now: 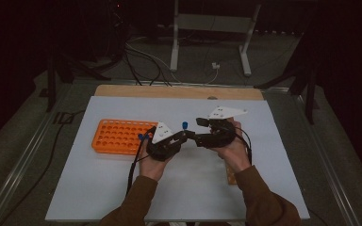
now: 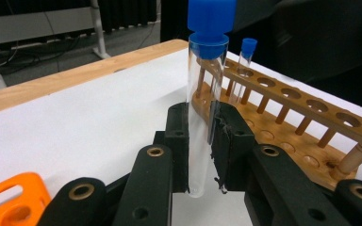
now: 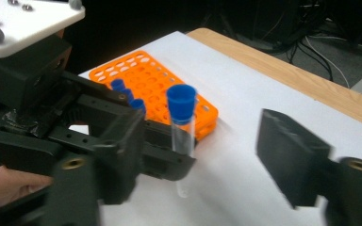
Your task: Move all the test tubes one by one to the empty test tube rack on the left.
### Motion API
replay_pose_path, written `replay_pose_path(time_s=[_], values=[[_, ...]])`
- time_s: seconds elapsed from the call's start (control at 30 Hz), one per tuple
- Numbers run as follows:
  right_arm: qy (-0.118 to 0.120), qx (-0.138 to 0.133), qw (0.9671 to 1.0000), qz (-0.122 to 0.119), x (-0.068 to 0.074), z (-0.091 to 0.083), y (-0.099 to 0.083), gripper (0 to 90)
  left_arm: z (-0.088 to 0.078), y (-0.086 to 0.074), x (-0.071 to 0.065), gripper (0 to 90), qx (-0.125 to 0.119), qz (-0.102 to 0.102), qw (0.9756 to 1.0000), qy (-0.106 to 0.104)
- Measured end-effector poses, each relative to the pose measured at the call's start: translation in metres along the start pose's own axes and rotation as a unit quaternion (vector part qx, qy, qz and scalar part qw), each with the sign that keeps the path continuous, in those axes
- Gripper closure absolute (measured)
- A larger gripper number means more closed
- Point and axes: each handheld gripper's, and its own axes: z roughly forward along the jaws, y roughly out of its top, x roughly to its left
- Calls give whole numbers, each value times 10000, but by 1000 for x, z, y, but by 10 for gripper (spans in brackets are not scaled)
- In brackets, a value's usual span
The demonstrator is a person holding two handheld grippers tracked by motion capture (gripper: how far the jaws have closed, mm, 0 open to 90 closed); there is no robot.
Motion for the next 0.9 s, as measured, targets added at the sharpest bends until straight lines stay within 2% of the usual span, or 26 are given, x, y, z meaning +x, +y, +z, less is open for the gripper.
replay_pose_path(time_s=[0.13, 0.27, 0.4, 0.7, 0.9], values=[[-147, -39, 9999, 23, -5, -5, -2, 190, -3, 0, 2, 786, -7, -12, 10000, 31], [-220, -87, 9997, 53, -9, -10, -5, 139, -8, 1, 4, 785, -41, -28, 10000, 64], [-315, -98, 9994, 41, -13, -14, -9, 51, -13, 2, 7, 785, -92, -36, 9999, 104], [-444, -188, 9988, 50, -21, -25, -17, 3, -27, 4, 16, 785, -201, -97, 9995, 223], [-545, -225, 9982, 145, -27, -31, -24, 3, -38, 4, 23, 785, -287, -153, 9990, 309]])
